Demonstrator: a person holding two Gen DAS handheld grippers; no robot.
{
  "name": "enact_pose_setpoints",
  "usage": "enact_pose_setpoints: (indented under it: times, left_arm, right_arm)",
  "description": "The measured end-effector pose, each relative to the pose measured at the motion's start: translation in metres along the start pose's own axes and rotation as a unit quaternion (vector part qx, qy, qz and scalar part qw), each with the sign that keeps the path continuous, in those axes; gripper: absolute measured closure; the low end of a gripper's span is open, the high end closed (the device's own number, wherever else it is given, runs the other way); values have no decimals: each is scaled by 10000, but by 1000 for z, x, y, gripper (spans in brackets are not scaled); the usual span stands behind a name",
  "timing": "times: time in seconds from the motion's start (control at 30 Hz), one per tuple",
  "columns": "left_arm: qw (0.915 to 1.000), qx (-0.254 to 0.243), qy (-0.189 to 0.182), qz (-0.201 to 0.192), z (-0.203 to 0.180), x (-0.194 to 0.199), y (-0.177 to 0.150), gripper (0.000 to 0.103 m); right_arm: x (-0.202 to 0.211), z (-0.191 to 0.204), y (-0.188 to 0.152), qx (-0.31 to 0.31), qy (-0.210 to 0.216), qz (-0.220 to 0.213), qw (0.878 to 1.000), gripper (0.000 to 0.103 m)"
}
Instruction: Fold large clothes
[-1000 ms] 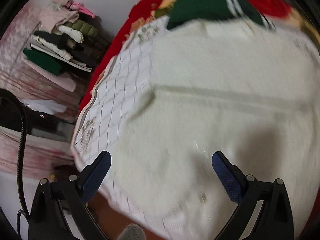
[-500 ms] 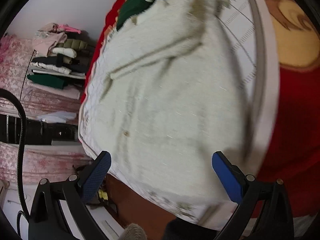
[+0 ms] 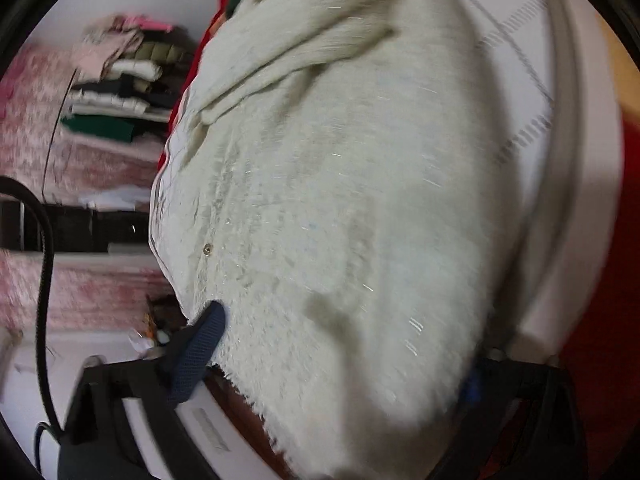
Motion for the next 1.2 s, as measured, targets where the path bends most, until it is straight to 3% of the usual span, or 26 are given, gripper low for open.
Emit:
enact_pose_setpoints:
  times: [0.03, 0.13, 0.23, 0.33, 0.43, 0.57, 0.67, 0.7, 0.73, 0.77, 0.97, 1.1, 1.2]
  left_arm:
    - [9996, 164, -227, 98, 6, -2, 0, 48]
    - [9917, 573, -1120, 254, 24, -4, 1, 84]
    - [9834, 925, -1549, 218, 52, -1, 3, 92]
    - [9779, 1142, -1743, 163, 76, -1, 6, 93]
    - [9735, 1297, -1872, 208, 96, -9, 10, 94]
    - [9687, 1441, -2002, 288, 110, -19, 16, 94]
    - [9643, 1481, -2175, 308, 116, -27, 19, 94]
    - [9622, 1501, -2252, 312, 118, -29, 20, 94]
    - [9605, 1496, -2323, 316, 120, -30, 20, 94]
    - [9589, 1484, -2398, 319, 122, -31, 21, 94]
    - [9430, 1436, -2996, 165, 166, -52, 27, 94]
    - [9298, 1445, -3382, 111, 217, -84, 34, 93]
    - [9207, 1600, -3550, 247, 252, -121, 42, 92]
  right_arm:
    - [-6, 3, 5, 14, 52, 20, 10000, 43]
    - [-32, 20, 27, 85, 415, 117, 9990, 43]
    - [-60, 46, 51, 197, 1069, 209, 9939, 41]
    - [-86, 81, 77, 259, 1817, 292, 9826, 19]
    - [-104, 112, 100, 212, 2531, 257, 9669, 18]
    - [-142, 141, 132, -144, 3050, 387, 9515, 15]
    - [-179, 156, 146, -408, 3027, 687, 9497, 17]
    - [-192, 162, 149, -533, 3031, 750, 9485, 23]
    - [-200, 167, 151, -630, 3013, 764, 9484, 56]
    - [-206, 170, 150, -704, 2899, 806, 9511, 67]
    - [-175, 227, 149, -615, 2487, 391, 9658, 78]
    - [-142, 301, 148, -272, 2020, 209, 9788, 78]
    - [-141, 372, 150, 31, 1659, 135, 9860, 78]
Point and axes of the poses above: each gripper's, at about its wrist camera, not at the fingertips, and x roughly against the way its jaws point, z to its left, y to its top, the point moved 4 cm from there along -x, roughly the way its jaws point, and after that the axes turned 15 degrees about y, right-handed, at the moved point
